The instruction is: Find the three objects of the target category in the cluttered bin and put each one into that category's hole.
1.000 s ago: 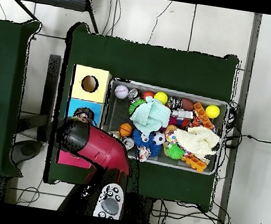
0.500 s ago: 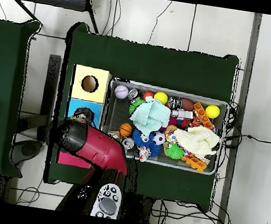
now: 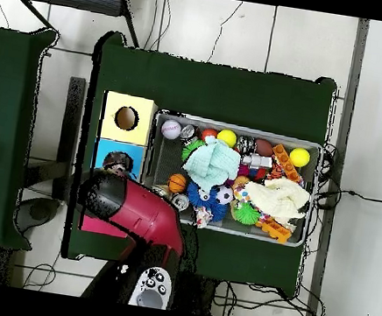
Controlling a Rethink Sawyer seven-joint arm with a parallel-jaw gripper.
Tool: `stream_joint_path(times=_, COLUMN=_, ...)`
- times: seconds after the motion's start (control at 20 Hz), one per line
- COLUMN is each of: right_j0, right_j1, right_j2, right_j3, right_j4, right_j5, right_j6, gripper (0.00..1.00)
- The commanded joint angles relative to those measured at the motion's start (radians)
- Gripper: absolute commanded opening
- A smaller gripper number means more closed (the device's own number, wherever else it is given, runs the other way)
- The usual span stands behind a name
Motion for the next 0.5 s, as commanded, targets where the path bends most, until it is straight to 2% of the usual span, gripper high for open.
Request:
stream_joint_path(times=0.05, right_j0=-0.055, right_j1=0.026, right_j2=-0.053, right_j3=-0.087, right_j4=-0.098, right_j5=0.084, right_j6=0.073, gripper=1.00)
stream_joint_path(times=0.3, right_j0=-0.092, right_j1=0.038, right_j2=-0.042, right_j3=-0.118, right_j4=-0.137, right_j5=0.077, right_j6=0.042, gripper=1.00)
stream_joint_path(times=0.5, right_j0=-0.100, right_j1=0.049, right_j2=-0.042, right_j3=-0.155, right_j4=-0.164, right_j5=0.096, right_j6=0.055, gripper=1.00)
